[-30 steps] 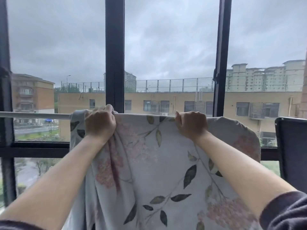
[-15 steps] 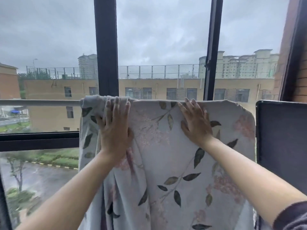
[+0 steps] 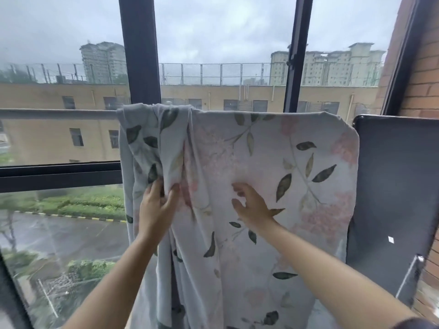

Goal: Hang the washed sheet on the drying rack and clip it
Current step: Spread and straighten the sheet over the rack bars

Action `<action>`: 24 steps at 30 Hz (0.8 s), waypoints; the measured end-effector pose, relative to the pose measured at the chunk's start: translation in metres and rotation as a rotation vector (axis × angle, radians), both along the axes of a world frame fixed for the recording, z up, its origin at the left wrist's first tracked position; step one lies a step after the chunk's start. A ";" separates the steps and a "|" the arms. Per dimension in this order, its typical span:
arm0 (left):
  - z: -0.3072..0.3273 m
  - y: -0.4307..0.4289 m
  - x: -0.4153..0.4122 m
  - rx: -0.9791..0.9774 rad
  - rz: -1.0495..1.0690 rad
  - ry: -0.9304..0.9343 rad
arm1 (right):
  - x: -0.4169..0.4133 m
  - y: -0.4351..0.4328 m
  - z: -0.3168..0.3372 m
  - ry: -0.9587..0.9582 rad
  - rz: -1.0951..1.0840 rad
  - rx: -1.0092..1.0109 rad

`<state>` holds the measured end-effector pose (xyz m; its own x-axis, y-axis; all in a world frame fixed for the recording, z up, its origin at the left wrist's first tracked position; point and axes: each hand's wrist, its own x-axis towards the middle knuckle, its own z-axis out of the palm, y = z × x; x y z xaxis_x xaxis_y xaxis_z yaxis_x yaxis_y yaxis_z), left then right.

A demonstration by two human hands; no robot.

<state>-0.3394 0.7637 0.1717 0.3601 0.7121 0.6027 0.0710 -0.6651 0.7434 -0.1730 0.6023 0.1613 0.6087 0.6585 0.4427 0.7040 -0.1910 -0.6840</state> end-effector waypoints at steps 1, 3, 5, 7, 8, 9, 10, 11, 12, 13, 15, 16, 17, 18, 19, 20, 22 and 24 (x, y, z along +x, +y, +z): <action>0.002 0.006 -0.005 0.027 0.037 -0.040 | -0.008 0.010 0.014 -0.017 0.023 0.053; 0.013 0.015 -0.013 0.062 0.143 -0.122 | -0.022 0.027 0.046 -0.098 0.084 0.164; 0.036 0.020 -0.020 0.092 0.204 -0.163 | -0.035 0.045 0.078 -0.145 0.175 0.249; 0.065 0.020 -0.026 0.060 0.170 -0.166 | -0.049 0.064 0.106 -0.048 0.263 0.278; 0.079 0.017 -0.026 -0.009 0.119 -0.153 | -0.054 0.072 0.115 0.021 0.275 0.269; 0.092 0.016 -0.027 -0.074 0.083 -0.129 | -0.057 0.083 0.124 0.060 0.272 0.263; 0.103 0.015 -0.027 -0.092 0.079 -0.086 | -0.060 0.090 0.131 0.052 0.254 0.258; 0.112 0.015 -0.027 -0.065 0.105 -0.032 | -0.060 0.096 0.138 0.028 0.243 0.264; 0.120 0.016 -0.029 -0.022 0.133 0.000 | -0.061 0.099 0.144 -0.006 0.239 0.287; 0.127 0.019 -0.030 0.018 0.156 0.014 | -0.062 0.102 0.150 -0.035 0.233 0.316; 0.142 0.025 -0.034 0.080 0.215 0.042 | -0.060 0.106 0.161 -0.094 0.210 0.364; 0.149 0.028 -0.036 0.105 0.245 0.064 | -0.059 0.107 0.167 -0.102 0.208 0.391; 0.156 0.033 -0.037 0.129 0.259 0.090 | -0.059 0.109 0.173 -0.096 0.213 0.425; 0.164 0.037 -0.038 0.144 0.256 0.124 | -0.059 0.112 0.179 -0.093 0.217 0.454; 0.170 0.041 -0.039 0.148 0.247 0.161 | -0.059 0.113 0.183 -0.119 0.209 0.467; 0.174 0.046 -0.039 0.147 0.231 0.192 | -0.058 0.113 0.187 -0.192 0.180 0.455; 0.180 0.055 -0.039 0.128 0.194 0.215 | -0.055 0.113 0.192 -0.399 0.064 0.383; 0.186 0.064 -0.040 0.139 0.173 0.173 | -0.049 0.111 0.195 -0.470 -0.017 0.303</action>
